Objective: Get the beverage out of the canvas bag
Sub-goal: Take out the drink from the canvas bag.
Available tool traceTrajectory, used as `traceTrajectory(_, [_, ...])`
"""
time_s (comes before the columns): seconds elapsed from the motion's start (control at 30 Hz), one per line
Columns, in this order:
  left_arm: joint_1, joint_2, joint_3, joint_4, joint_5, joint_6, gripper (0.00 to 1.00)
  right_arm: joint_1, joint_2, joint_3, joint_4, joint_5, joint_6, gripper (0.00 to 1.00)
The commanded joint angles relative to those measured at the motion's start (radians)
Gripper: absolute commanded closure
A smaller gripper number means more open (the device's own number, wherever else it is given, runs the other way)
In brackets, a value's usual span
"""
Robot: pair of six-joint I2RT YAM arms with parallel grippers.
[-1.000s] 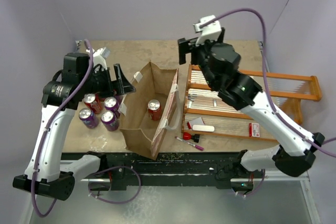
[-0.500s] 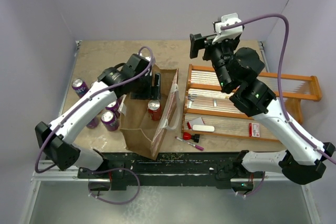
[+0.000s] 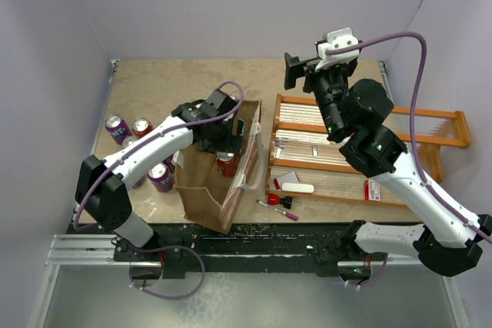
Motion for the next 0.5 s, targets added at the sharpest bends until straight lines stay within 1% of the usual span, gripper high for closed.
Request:
traceTrajectory(0.0, [-0.012,0.035,-0.028,0.057,-0.015,0.046,0.12,-0.007,-0.024,-0.005,0.086,-0.006,-0.038,0.07])
traceTrajectory(0.13, [-0.038,0.085,-0.038,0.047,-0.035,0.047,0.11,-0.007,-0.029,-0.007,0.078,-0.019,-0.027,0.07])
traceTrajectory(0.27, [-0.054,0.119,-0.067,0.077,-0.044,0.051,0.09,-0.007,-0.035,-0.019,0.079,-0.035,-0.024,0.07])
traceTrajectory(0.4, [-0.054,0.170,-0.067,0.095,-0.073,0.073,0.10,-0.007,-0.034,-0.019,0.082,-0.051,-0.018,0.07])
traceTrajectory(0.47, [-0.054,0.198,-0.058,0.092,-0.080,0.076,0.11,-0.007,-0.037,-0.019,0.080,-0.057,-0.013,0.07])
